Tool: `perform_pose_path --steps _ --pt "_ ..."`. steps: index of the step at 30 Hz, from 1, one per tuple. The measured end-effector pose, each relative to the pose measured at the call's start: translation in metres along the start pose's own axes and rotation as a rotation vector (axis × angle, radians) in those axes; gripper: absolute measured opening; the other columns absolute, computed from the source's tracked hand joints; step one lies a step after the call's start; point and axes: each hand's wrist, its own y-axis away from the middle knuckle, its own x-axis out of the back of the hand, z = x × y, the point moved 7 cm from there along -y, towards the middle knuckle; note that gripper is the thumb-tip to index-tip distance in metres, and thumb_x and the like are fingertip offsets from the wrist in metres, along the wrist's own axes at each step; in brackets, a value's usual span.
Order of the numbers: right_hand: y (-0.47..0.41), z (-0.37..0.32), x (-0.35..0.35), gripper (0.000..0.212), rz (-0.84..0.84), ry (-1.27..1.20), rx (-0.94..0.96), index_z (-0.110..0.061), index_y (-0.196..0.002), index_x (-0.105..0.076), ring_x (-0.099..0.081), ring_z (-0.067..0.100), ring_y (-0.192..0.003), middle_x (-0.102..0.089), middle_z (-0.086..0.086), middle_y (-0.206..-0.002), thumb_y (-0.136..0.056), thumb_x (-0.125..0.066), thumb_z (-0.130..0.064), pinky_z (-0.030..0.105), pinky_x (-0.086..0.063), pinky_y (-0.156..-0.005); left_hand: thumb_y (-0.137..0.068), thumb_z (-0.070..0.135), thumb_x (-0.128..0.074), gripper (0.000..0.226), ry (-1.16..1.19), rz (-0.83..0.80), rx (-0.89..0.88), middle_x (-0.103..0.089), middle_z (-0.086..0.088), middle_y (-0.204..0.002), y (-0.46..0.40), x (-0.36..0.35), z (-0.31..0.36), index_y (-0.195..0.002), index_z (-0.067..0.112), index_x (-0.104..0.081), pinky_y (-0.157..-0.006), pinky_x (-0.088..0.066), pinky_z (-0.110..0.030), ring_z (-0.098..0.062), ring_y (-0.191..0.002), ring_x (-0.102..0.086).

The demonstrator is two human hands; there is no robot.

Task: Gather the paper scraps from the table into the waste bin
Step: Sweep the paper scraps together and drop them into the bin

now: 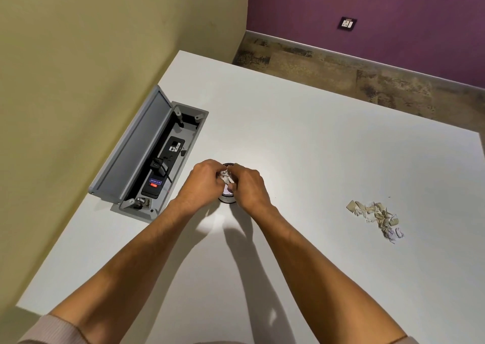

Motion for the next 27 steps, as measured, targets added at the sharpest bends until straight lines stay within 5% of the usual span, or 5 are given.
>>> perform_pose_path --steps 10,18,21,24,27 --pt "-0.005 0.028 0.013 0.003 0.151 -0.115 -0.152 -0.008 -0.078 -0.072 -0.063 0.02 -0.078 -0.068 0.009 -0.087 -0.079 -0.07 -0.005 0.023 -0.042 -0.064 -0.09 0.018 -0.059 0.023 -0.29 -0.212 -0.05 -0.057 -0.006 -0.122 -0.005 -0.025 0.013 -0.111 0.013 -0.066 -0.091 -0.05 -0.043 -0.029 -0.108 -0.059" --pt "-0.006 0.033 0.013 0.015 0.169 -0.216 -0.179 -0.005 -0.08 -0.072 -0.06 0.015 -0.075 -0.071 0.007 -0.084 -0.08 -0.06 0.003 0.021 -0.043 -0.063 -0.09 0.006 -0.045 0.022 -0.471 -0.261 0.048 -0.066 -0.016 -0.102 -0.021 -0.045 0.01 -0.098 0.006 -0.066 -0.07 -0.045 -0.035 -0.034 -0.093 -0.063" --pt "-0.008 0.029 0.007 0.018 0.104 -0.158 -0.154 -0.002 -0.073 -0.065 -0.057 0.019 -0.068 -0.065 0.008 -0.074 -0.076 -0.048 0.004 0.031 -0.045 -0.059 -0.088 0.002 -0.048 0.022 -0.5 -0.268 0.05 -0.066 -0.016 -0.103 -0.026 -0.052 0.007 -0.1 0.007 -0.066 -0.071 -0.045 -0.034 -0.034 -0.095 -0.064" --pt "-0.007 0.033 -0.001 0.018 0.056 -0.316 -0.325 -0.017 -0.062 -0.041 -0.036 0.008 -0.046 -0.045 -0.007 -0.055 -0.078 -0.042 -0.01 0.029 -0.027 -0.046 -0.086 -0.001 -0.049 0.021 -0.481 -0.248 0.043 -0.067 -0.013 -0.1 -0.029 -0.056 0.006 -0.098 0.008 -0.065 -0.069 -0.046 -0.032 -0.031 -0.09 -0.066" --pt "-0.005 0.029 -0.005 0.015 0.076 -0.413 -0.4 -0.021 -0.067 -0.039 -0.042 0.012 -0.053 -0.049 -0.007 -0.061 -0.081 -0.038 -0.026 0.03 -0.028 -0.051 -0.085 -0.001 -0.051 0.019 -0.464 -0.22 0.042 -0.069 -0.011 -0.096 -0.03 -0.057 0.008 -0.093 0.01 -0.064 -0.065 -0.044 -0.031 -0.029 -0.084 -0.066"
